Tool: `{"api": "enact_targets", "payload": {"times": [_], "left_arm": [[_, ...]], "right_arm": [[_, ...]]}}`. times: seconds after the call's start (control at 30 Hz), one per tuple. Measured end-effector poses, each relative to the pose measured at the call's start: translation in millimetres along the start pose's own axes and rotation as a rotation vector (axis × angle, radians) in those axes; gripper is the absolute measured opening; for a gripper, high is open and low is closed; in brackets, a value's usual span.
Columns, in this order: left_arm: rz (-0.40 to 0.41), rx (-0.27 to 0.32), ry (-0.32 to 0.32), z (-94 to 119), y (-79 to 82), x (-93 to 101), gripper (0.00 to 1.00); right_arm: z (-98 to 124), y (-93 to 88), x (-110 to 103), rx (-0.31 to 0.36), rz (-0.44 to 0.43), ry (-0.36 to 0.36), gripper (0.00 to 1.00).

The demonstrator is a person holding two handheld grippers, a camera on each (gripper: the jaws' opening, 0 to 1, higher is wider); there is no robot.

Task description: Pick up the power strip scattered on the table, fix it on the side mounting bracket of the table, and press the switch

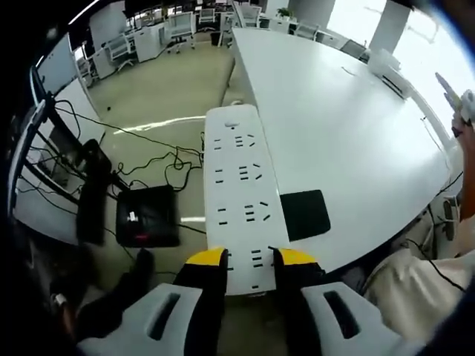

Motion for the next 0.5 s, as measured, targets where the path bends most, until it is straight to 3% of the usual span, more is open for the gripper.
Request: {"api": "enact_targets", "payload": {"times": [0.27, 0.5], "left_arm": [[-0.003, -0.012, 0.001, -0.2, 1.1, 0.3, 0.30], [-0.003, 0.000, -0.001, 0.0, 0.1, 0.0, 0.30]], "right_arm": [[-29.9, 13.1, -7.0, -0.043, 0.027, 0.118, 0.01], [-65.3, 25.3, -20.7, -0.104, 0.075, 0.203, 0.00]]}}
Point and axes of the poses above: the point that each gripper's makers call its tool centre point, and the gripper's own axes: z roughly backward along the fingers, x roughly to its right, y roughly out of its top, the point moved 8 cm from there along z, roughly backward along the fingers, and after that the axes turned 8 degrees about -y, right-handed, at the moved point
